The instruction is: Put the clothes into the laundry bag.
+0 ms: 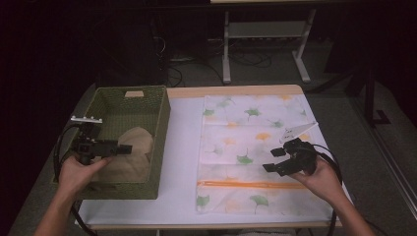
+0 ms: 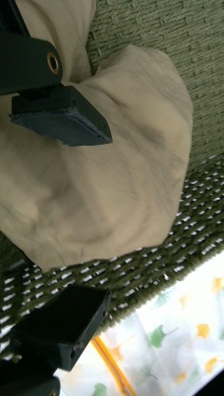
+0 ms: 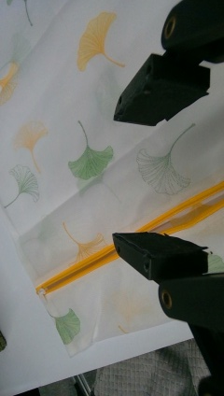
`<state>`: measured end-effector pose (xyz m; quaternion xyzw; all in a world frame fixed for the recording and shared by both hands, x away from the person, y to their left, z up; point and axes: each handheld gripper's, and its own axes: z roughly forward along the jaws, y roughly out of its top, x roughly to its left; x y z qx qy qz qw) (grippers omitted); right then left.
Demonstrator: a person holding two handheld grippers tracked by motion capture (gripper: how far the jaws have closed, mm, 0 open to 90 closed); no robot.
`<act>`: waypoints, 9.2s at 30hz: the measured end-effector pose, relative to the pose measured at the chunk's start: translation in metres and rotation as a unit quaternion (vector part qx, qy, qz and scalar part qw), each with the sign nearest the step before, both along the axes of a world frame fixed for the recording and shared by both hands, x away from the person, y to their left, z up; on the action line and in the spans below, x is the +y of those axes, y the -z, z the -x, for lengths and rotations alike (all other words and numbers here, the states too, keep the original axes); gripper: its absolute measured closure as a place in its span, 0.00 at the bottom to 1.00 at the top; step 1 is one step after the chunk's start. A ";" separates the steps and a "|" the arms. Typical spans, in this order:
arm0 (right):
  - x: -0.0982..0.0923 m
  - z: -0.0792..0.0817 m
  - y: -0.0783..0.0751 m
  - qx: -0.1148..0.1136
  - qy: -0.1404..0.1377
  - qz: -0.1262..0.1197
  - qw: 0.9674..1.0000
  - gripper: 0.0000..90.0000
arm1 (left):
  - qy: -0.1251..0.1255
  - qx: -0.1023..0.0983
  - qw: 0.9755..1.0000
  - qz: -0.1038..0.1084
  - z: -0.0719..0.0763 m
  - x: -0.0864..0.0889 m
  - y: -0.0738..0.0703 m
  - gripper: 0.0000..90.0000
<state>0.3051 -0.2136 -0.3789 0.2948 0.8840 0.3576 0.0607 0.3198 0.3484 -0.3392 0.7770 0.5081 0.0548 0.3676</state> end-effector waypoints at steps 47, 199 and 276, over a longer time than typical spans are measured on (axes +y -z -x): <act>0.000 -0.006 0.002 -0.004 -0.012 0.019 1.000 0.37 | -0.002 0.130 0.980 -0.150 -0.038 -0.021 0.036 0.32; 0.049 -0.084 -0.023 0.030 -0.070 0.070 0.995 0.97 | 0.288 0.170 0.939 0.079 0.026 -0.277 0.050 0.78; 0.040 -0.049 -0.019 0.048 -0.089 0.051 0.994 0.98 | 0.127 0.079 0.982 0.111 0.004 -0.306 0.073 0.56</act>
